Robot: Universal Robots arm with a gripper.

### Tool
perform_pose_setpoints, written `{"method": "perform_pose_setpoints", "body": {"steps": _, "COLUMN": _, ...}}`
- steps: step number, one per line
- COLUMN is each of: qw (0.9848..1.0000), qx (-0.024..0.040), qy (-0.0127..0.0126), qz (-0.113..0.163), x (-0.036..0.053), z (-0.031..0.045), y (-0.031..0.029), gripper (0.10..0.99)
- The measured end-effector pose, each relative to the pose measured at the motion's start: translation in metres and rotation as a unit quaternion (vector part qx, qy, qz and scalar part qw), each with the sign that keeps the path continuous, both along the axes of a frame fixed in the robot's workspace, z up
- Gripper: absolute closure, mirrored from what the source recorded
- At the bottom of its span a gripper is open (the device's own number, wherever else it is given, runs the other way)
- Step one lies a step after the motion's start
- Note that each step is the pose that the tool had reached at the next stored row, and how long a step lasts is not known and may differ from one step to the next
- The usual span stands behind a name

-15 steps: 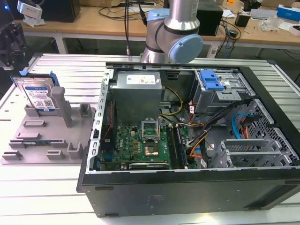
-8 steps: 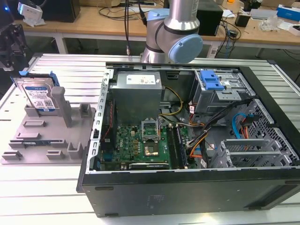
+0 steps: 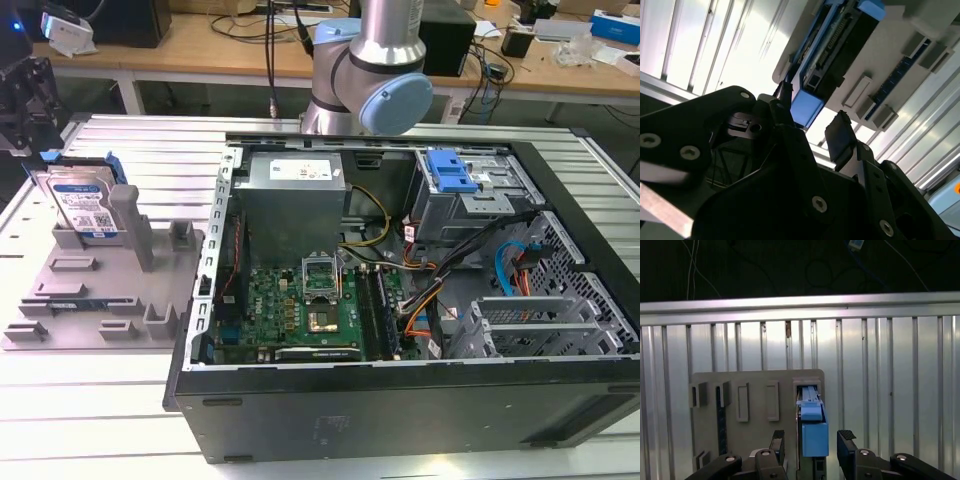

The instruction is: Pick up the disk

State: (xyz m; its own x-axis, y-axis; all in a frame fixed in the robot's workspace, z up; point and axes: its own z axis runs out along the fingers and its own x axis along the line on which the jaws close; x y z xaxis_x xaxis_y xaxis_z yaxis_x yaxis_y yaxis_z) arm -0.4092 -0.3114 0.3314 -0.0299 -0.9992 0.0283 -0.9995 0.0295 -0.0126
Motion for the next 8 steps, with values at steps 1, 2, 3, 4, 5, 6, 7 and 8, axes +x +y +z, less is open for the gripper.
{"method": "perform_pose_setpoints", "body": {"steps": 1, "qw": 1.0000, "qx": -0.0001, "qy": 0.0000, "qz": 0.000, "x": 0.0000, "z": -0.0007, "y": 0.0000, "gripper": 0.545}}
{"method": "perform_pose_setpoints", "body": {"steps": 2, "qw": 1.0000, "qx": -0.0001, "qy": 0.0001, "qz": 0.000, "x": 0.0000, "z": -0.0014, "y": 0.0000, "gripper": 0.545}}
{"method": "perform_pose_setpoints", "body": {"steps": 3, "qw": 1.0000, "qx": -0.0003, "qy": 0.0000, "qz": 0.000, "x": -0.0001, "z": -0.0032, "y": 0.0000, "gripper": 0.545}}
{"method": "perform_pose_setpoints", "body": {"steps": 4, "qw": 1.0000, "qx": -0.0003, "qy": 0.0000, "qz": 0.000, "x": -0.0003, "z": -0.0043, "y": 0.0000, "gripper": 0.545}}
{"method": "perform_pose_setpoints", "body": {"steps": 5, "qw": 1.0000, "qx": -0.0004, "qy": 0.0000, "qz": 0.000, "x": -0.0004, "z": -0.0049, "y": 0.0000, "gripper": 0.545}}
{"method": "perform_pose_setpoints", "body": {"steps": 6, "qw": 1.0000, "qx": -0.0005, "qy": 0.0000, "qz": 0.000, "x": -0.0005, "z": -0.0057, "y": 0.0000, "gripper": 0.545}}
{"method": "perform_pose_setpoints", "body": {"steps": 7, "qw": 1.0000, "qx": -0.0005, "qy": 0.0000, "qz": 0.000, "x": -0.0006, "z": -0.0066, "y": 0.0000, "gripper": 0.545}}
{"method": "perform_pose_setpoints", "body": {"steps": 8, "qw": 1.0000, "qx": -0.0006, "qy": 0.0000, "qz": 0.000, "x": -0.0006, "z": -0.0072, "y": 0.0000, "gripper": 0.545}}
